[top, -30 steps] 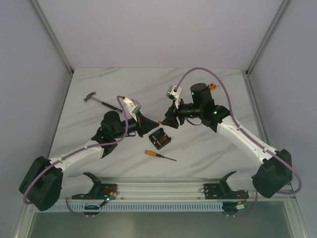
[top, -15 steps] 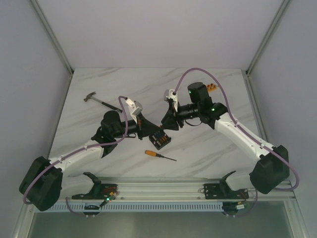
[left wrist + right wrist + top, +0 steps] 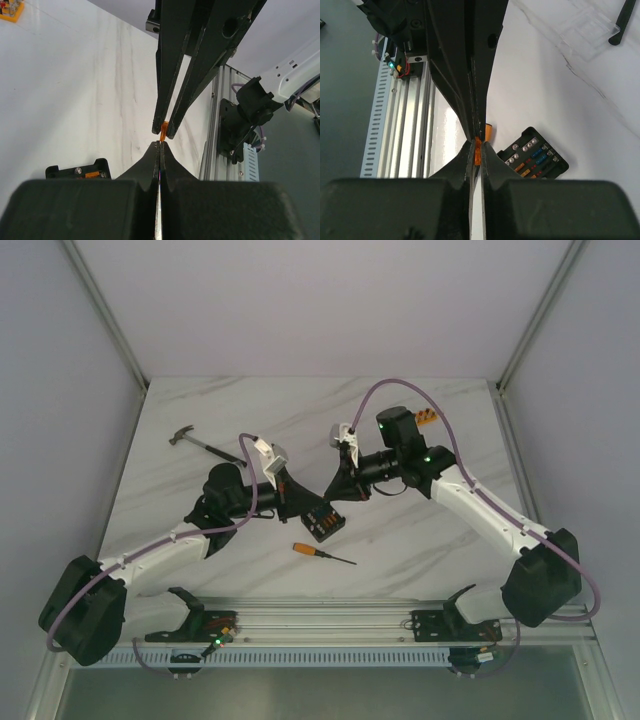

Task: Snap on the fuse box
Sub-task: Pick up the fuse from the center of the board.

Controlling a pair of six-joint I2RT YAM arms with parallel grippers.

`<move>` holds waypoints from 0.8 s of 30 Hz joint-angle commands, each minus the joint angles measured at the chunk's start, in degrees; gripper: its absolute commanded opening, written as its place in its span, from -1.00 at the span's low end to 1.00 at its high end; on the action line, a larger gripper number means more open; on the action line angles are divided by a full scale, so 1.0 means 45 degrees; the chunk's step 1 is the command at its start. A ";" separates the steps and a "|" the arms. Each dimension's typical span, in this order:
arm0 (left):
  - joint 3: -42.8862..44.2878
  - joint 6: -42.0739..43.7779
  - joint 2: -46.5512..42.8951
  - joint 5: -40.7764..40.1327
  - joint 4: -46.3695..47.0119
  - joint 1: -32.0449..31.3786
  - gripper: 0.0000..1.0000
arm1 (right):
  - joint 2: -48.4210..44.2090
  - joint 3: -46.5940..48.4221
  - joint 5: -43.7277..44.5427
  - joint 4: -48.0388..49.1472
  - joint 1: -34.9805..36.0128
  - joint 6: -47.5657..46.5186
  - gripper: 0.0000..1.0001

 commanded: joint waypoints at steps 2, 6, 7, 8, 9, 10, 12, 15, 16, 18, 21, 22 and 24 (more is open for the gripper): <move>0.0243 0.0029 -0.0191 0.0251 0.0532 0.0016 -1.00 | 0.0034 0.0483 -0.0640 -0.0183 -0.0045 -0.0335 -0.97; 0.0039 -0.0092 -0.0225 -0.0724 0.0331 0.0016 -0.98 | 0.0032 0.0496 -0.0205 -0.0164 -0.0061 -0.0143 -1.00; 0.0000 -0.0156 -0.0230 -0.1084 0.0178 0.0033 -0.86 | 0.0071 0.0517 0.0090 -0.0127 -0.0047 0.0059 -1.00; -0.0064 -0.0269 -0.0208 -0.1434 0.0081 0.0036 -0.78 | 0.0134 0.0519 0.0515 -0.0100 -0.0028 0.0290 -1.00; -0.0150 -0.0384 -0.0201 -0.1819 0.0035 0.0050 -0.71 | 0.0183 0.0515 0.1020 -0.0029 -0.0001 0.0565 -1.00; -0.0251 -0.0564 -0.0210 -0.2227 -0.0073 0.0055 -0.59 | 0.0248 0.0505 0.1552 0.0046 0.0066 0.0841 -1.00; -0.0268 -0.1078 -0.0211 -0.3685 -0.0745 0.0084 -0.41 | 0.0354 0.0377 0.2935 0.0278 0.0220 0.1551 -1.00; -0.0443 -0.1942 -0.0198 -0.5361 -0.1653 0.0218 -0.16 | 0.0579 0.0292 0.5334 0.0404 0.0603 0.2542 -1.00; -0.0576 -0.2238 -0.0229 -0.5670 -0.1779 0.0271 -0.11 | 0.0671 0.0274 0.5953 0.0431 0.0730 0.2807 -1.00; -0.0841 -0.2798 -0.0328 -0.6252 -0.2036 0.0323 0.04 | 0.0879 0.0250 0.7124 0.0447 0.1067 0.3303 -1.00; -0.1124 -0.3432 -0.0429 -0.7215 -0.2568 0.0358 0.16 | 0.1277 0.0278 0.8687 0.0515 0.1567 0.3967 -1.00; -0.1176 -0.3655 -0.0392 -0.7535 -0.2743 0.0367 0.20 | 0.1440 0.0272 0.9214 0.0529 0.1726 0.4179 -1.00; -0.1255 -0.4004 -0.0246 -0.7852 -0.2960 0.0429 0.26 | 0.1765 0.0343 1.0180 0.0504 0.1969 0.4553 -1.00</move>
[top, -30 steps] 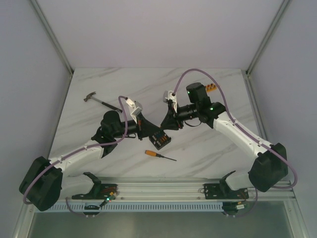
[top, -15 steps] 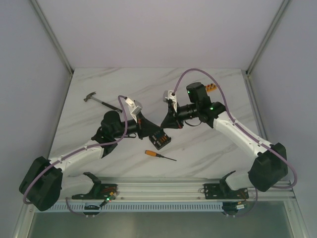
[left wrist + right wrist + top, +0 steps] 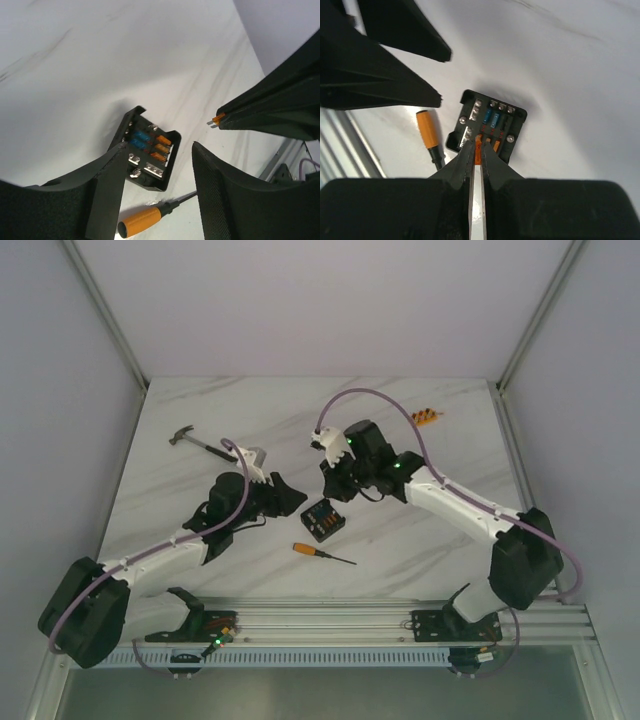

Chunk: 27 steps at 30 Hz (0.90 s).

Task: Snap on the fuse box
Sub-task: Pick up the fuse from the center of the board.

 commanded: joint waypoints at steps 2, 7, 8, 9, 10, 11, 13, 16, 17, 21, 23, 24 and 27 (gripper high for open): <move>-0.0263 -0.1468 0.0170 -0.1622 -0.0762 0.0197 0.31 | 0.1030 0.0341 0.3517 0.0219 0.0614 0.1524 -1.00; -0.0028 -0.2107 0.1153 -0.1222 -0.0849 0.0447 0.35 | 0.1901 0.0602 0.4608 0.0150 0.1183 0.1905 -1.00; 0.0012 -0.2218 0.1373 -0.1079 -0.0803 0.0488 0.35 | 0.2081 0.0627 0.4883 0.0161 0.1271 0.1973 -1.00; 0.0078 -0.2320 0.1617 -0.0988 -0.0810 0.0511 0.35 | 0.2294 0.0674 0.5174 0.0146 0.1341 0.2107 -1.00; 0.0172 -0.2430 0.1841 -0.0918 -0.0882 0.0528 0.35 | 0.2509 0.0722 0.5337 0.0104 0.1374 0.2176 -1.00; 0.0284 -0.2515 0.2091 -0.0871 -0.1025 0.0544 0.35 | 0.2702 0.0821 0.5460 0.0072 0.1410 0.2317 -1.00; 0.0483 -0.2671 0.2553 -0.0656 -0.1090 0.0565 0.33 | 0.2973 0.0930 0.5598 0.0163 0.1495 0.2523 -1.00; 0.0570 -0.2938 0.3204 -0.0322 -0.0872 0.0590 0.30 | 0.3277 0.1031 0.5754 0.0346 0.1598 0.2641 -1.00; 0.0580 -0.3001 0.3506 -0.0244 -0.0787 0.0594 0.27 | 0.3374 0.1069 0.5812 0.0373 0.1618 0.2680 -1.00; 0.0838 -0.3097 0.4120 0.0165 -0.0788 0.0582 0.10 | 0.3731 0.1155 0.5896 0.0457 0.1675 0.2768 -1.00; 0.0932 -0.3142 0.4345 0.0337 -0.0813 0.0584 0.02 | 0.3886 0.1156 0.5833 0.0504 0.1697 0.2805 -1.00; 0.0940 -0.3165 0.4406 0.0390 -0.0797 0.0593 -0.01 | 0.3946 0.1143 0.5788 0.0542 0.1709 0.2810 -1.00; 0.0973 -0.3232 0.4541 0.0472 -0.0738 0.0596 -0.07 | 0.4122 0.1167 0.5817 0.0552 0.1738 0.2830 -1.00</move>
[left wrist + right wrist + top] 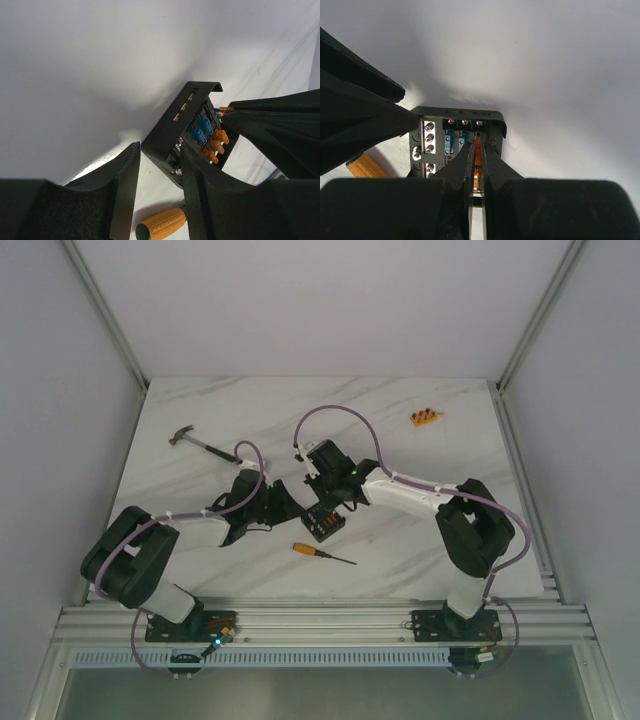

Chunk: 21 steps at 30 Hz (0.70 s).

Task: Snap on the fuse box
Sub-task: Pick up the fuse from the center of the board, then install the fuse at the fuse box base.

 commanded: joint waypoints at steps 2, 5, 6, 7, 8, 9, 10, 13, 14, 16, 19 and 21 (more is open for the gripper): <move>0.0310 -0.0212 0.0215 0.0480 0.0173 0.0044 -0.07 | 0.0403 0.0398 0.0348 0.0206 0.0145 0.0208 -1.00; 0.0336 -0.0224 0.0268 0.0542 0.0153 0.0035 -0.08 | 0.0474 0.0369 0.0334 0.0172 0.0141 0.0236 -1.00; 0.0318 -0.0231 0.0292 0.0557 0.0153 0.0044 -0.09 | 0.0474 0.0356 0.0359 0.0150 0.0135 0.0254 -1.00; 0.0333 -0.0240 0.0311 0.0566 0.0124 0.0043 -0.09 | 0.0500 0.0338 0.0359 0.0121 0.0134 0.0273 -1.00; 0.0335 -0.0236 0.0331 0.0572 0.0118 0.0040 -0.10 | 0.0496 0.0333 0.0401 0.0083 0.0134 0.0259 -1.00; 0.0338 -0.0243 0.0348 0.0576 0.0100 0.0032 -0.11 | 0.0508 0.0332 0.0457 0.0054 0.0144 0.0252 -1.00; 0.0335 -0.0246 0.0353 0.0578 0.0083 0.0046 -0.12 | 0.0504 0.0307 0.0494 0.0006 0.0145 0.0241 -1.00; 0.0335 -0.0265 0.0402 0.0586 0.0092 0.0039 -0.13 | 0.0516 0.0274 0.0591 -0.0015 0.0145 0.0202 -1.00; 0.0325 -0.0266 0.0411 0.0604 0.0094 0.0042 -0.13 | 0.0532 0.0273 0.0625 -0.0032 0.0145 0.0189 -1.00; 0.0336 -0.0275 0.0421 0.0629 0.0082 0.0040 -0.13 | 0.0588 0.0271 0.0692 -0.0053 0.0146 0.0179 -1.00; 0.0355 -0.0280 0.0468 0.0673 0.0075 0.0043 -0.13 | 0.0667 0.0245 0.0631 -0.0086 0.0154 0.0159 -1.00; 0.0359 -0.0307 0.0488 0.0659 0.0075 0.0035 -0.13 | 0.0706 0.0215 0.0583 -0.0086 0.0164 0.0144 -1.00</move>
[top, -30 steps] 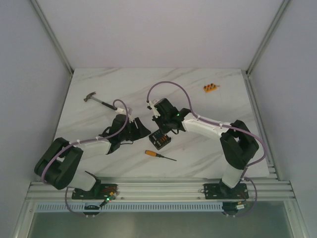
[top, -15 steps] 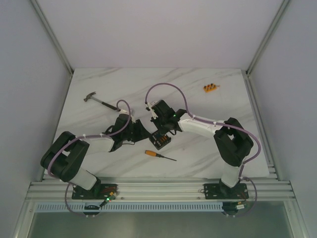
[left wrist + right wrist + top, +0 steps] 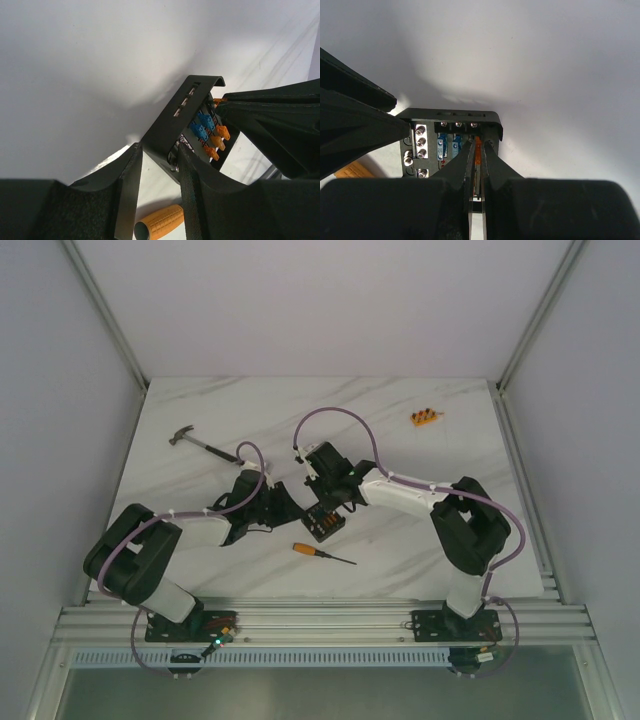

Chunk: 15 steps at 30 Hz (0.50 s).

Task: Snap on the fuse box
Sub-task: Install the fuse at the fuse box base.

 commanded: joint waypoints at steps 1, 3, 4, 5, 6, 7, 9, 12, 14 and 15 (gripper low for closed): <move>0.0297 -0.0126 0.0177 0.0232 0.0075 0.0044 -0.13 | 0.0331 0.0195 0.0170 -0.0092 0.0107 0.0048 -1.00; 0.0296 -0.0130 0.0197 0.0239 0.0075 0.0045 -0.13 | 0.0361 0.0149 0.0029 -0.0105 0.0107 0.0030 -1.00; 0.0296 -0.0134 0.0199 0.0232 0.0070 0.0050 -0.13 | 0.0382 0.0153 -0.0020 -0.0126 0.0121 0.0013 -1.00; 0.0296 -0.0134 0.0199 0.0234 0.0074 0.0046 -0.13 | 0.0390 0.0156 -0.0094 -0.0141 0.0126 0.0014 -1.00; 0.0296 -0.0139 0.0199 0.0229 0.0090 0.0045 -0.13 | 0.0393 0.0149 -0.0130 -0.0172 0.0134 0.0009 -1.00; 0.0296 -0.0147 0.0199 0.0223 0.0094 0.0045 -0.13 | 0.0394 0.0172 -0.0167 -0.0213 0.0144 0.0008 -1.00; 0.0289 -0.0165 0.0198 0.0227 0.0099 0.0051 -0.13 | 0.0393 0.0202 -0.0214 -0.0320 0.0179 0.0008 -1.00; 0.0296 -0.0184 0.0199 0.0245 0.0108 0.0050 -0.13 | 0.0332 0.0270 -0.0237 -0.0468 0.0223 0.0008 -1.00; 0.0296 -0.0193 0.0198 0.0276 0.0113 0.0035 -0.14 | 0.0290 0.0278 -0.0243 -0.0547 0.0233 -0.0005 -1.00; 0.0282 -0.0210 0.0194 0.0266 0.0129 0.0044 -0.14 | 0.0241 0.0293 -0.0239 -0.0572 0.0259 0.0006 -1.00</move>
